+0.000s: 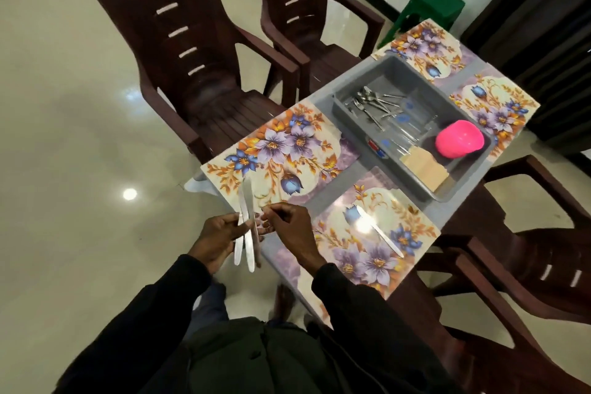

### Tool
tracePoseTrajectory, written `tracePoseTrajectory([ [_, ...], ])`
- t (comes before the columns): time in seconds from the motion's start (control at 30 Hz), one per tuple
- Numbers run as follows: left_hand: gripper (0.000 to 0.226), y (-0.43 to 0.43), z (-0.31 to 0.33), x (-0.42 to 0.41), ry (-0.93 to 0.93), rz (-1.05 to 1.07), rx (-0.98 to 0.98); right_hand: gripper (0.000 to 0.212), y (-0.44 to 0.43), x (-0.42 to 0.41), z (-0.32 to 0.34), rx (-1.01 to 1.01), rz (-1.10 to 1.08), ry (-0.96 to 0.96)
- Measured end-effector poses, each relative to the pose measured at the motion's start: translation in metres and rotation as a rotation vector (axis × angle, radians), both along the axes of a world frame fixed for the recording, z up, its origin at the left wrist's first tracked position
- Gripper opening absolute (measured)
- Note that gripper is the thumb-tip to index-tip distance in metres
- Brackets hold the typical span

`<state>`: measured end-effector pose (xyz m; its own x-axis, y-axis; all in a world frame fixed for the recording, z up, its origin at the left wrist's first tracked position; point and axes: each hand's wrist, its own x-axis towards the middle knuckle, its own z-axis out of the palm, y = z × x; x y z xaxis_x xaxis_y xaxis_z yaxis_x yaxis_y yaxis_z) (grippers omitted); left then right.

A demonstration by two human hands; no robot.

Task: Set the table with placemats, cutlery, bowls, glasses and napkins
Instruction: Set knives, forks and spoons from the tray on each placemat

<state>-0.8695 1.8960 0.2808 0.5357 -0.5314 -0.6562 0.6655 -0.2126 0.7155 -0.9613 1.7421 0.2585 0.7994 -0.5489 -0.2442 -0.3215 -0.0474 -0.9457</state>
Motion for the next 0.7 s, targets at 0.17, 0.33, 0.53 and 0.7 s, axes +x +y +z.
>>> tracePoseTrajectory([
  [0.17,0.013,0.018,0.007,0.053,-0.085,-0.058,0.039,0.021,0.037,0.058,0.018,0.042,0.017,0.064],
  [0.33,0.016,0.036,0.019,0.114,-0.101,-0.121,0.029,0.017,0.064,0.110,0.028,0.151,-0.091,0.032],
  [0.53,0.028,0.065,0.035,0.186,-0.137,-0.136,-0.025,0.016,0.086,0.172,0.037,0.285,-0.218,0.011],
  [0.7,0.031,0.076,0.029,0.239,-0.039,-0.090,-0.114,0.018,0.078,0.211,0.041,0.319,-0.355,-0.001],
])
